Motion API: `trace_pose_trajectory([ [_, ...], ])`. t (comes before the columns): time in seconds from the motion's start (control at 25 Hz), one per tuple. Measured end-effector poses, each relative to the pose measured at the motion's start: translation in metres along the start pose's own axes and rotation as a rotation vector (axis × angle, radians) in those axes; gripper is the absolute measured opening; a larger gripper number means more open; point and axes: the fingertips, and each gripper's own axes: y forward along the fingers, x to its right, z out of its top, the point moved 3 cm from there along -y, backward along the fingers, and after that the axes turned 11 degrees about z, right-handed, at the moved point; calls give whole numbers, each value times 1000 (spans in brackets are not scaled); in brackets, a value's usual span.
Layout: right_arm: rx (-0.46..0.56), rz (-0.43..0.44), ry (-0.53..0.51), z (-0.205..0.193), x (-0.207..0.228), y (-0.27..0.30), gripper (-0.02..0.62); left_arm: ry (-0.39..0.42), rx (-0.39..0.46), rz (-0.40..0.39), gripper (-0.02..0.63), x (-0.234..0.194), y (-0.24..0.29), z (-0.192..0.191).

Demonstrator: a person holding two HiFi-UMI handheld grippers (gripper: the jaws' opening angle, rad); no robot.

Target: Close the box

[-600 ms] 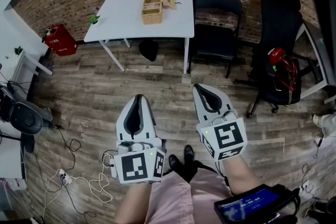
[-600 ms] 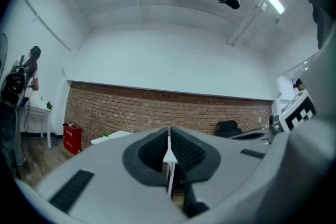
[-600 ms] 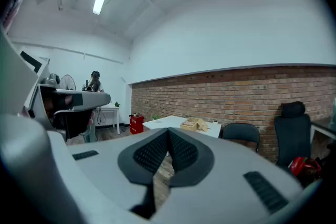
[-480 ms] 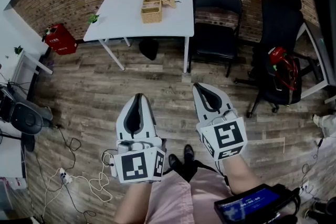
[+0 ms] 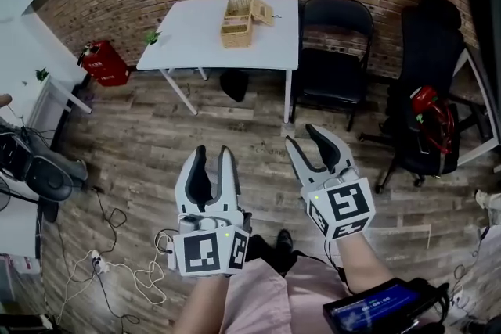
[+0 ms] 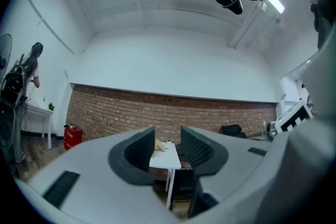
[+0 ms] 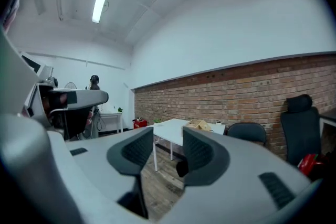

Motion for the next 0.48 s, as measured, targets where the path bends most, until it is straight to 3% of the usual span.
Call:
trace_pose_trajectory([
  [0.48, -31, -4, -8, -7, 36, 50, 166, 14, -49, 27, 149, -13, 48, -24],
])
